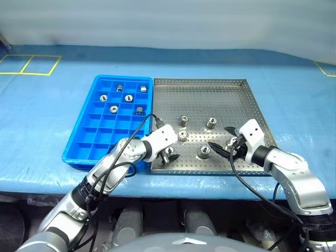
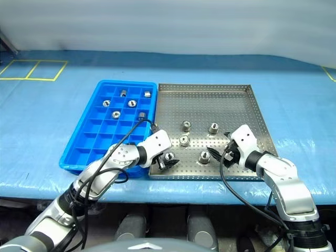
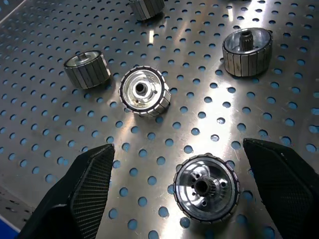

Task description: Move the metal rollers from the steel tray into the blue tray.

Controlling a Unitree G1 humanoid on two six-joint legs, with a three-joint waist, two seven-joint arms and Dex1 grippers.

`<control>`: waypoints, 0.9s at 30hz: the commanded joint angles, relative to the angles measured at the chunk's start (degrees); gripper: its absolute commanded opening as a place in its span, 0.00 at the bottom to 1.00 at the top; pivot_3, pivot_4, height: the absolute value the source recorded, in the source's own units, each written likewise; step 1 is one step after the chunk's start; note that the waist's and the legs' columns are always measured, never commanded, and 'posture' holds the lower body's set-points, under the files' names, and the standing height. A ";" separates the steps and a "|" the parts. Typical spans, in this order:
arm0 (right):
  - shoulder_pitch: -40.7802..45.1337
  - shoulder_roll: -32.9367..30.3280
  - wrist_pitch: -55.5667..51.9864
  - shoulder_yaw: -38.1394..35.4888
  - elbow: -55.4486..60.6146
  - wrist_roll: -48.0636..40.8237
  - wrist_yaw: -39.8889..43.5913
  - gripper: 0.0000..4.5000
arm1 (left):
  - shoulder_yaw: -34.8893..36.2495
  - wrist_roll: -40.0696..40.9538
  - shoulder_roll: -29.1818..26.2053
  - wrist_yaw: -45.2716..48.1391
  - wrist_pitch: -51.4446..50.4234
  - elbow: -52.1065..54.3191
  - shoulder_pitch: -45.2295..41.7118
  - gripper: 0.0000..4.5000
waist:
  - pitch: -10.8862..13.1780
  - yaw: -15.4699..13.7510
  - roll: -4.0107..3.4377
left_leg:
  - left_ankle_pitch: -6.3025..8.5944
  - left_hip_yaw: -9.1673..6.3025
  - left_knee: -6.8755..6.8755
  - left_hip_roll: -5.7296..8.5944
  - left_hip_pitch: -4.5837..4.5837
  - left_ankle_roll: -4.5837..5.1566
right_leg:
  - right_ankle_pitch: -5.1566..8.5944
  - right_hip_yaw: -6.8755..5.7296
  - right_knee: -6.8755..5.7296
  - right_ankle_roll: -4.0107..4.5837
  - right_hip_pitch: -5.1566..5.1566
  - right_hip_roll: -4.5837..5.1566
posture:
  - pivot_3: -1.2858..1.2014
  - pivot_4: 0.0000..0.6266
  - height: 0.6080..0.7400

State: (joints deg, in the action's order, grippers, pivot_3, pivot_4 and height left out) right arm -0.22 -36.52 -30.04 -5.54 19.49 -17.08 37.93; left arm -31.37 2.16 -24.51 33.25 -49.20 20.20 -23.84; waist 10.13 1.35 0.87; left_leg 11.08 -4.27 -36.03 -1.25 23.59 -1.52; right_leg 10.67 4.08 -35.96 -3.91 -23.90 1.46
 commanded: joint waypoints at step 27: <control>1.28 0.39 3.25 -0.63 -0.45 1.34 -1.84 1.00 | 2.54 0.23 4.78 0.15 0.36 -6.20 -0.46 0.38 | -0.21 0.78 -0.34 | 0.00 0.00 -0.01 -0.02 -0.11 0.01 | 0.00 0.00 -0.07 0.00 0.06 -0.02 | 0.53 0.24 1.00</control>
State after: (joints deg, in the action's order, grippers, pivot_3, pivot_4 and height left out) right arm 0.39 -36.15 -27.98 -5.11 18.28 -15.82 36.29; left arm -31.50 1.30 -20.02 33.78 -48.41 13.08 -24.81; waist 9.93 2.12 0.53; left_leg 11.08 -4.27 -36.04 -1.26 23.48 -1.51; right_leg 10.67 4.08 -36.02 -3.91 -23.84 1.44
